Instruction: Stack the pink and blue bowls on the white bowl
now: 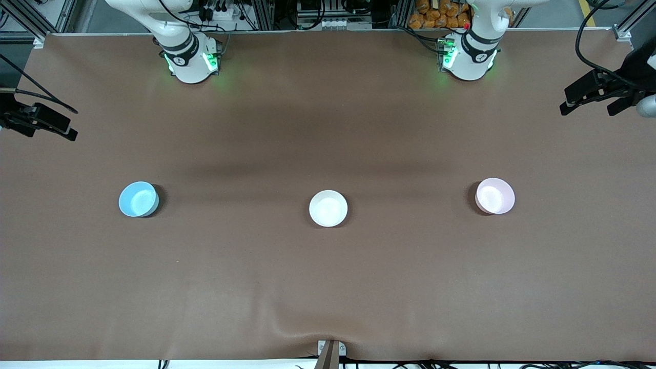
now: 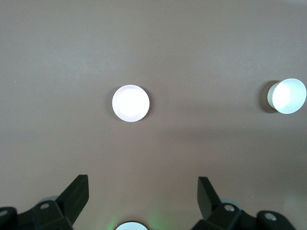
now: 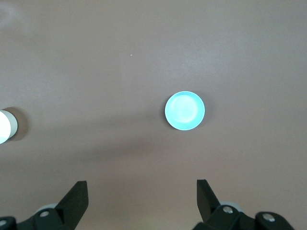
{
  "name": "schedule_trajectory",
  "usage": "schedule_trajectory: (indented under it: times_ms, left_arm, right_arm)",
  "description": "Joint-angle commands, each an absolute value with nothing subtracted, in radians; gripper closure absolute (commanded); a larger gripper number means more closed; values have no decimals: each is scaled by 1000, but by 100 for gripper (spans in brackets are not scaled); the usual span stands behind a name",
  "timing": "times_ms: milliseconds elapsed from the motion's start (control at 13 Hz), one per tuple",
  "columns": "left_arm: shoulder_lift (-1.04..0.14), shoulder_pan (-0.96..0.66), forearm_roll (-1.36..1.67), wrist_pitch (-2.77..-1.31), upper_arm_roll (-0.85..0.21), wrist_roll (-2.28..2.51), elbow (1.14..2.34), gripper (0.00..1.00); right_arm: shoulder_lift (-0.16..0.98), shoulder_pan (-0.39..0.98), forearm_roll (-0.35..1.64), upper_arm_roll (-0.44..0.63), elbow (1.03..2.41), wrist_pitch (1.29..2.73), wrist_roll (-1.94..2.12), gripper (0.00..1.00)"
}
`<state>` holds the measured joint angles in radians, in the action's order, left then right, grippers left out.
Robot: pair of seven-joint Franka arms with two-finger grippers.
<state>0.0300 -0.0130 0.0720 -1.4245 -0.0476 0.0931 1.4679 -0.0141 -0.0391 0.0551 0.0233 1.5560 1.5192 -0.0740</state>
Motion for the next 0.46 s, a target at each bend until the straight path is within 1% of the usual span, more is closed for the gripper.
schedule_trajectory:
  times_ms: [0, 385]
  left_arm:
    - [28, -15, 57, -1425, -52, 77, 1456, 0]
    - [8, -15, 52, -1425, -52, 83, 1456, 0]
  right_arm:
    - [-18, -52, 67, 17, 1555, 1511, -75, 0]
    - [-18, -52, 67, 17, 1555, 1511, -75, 0]
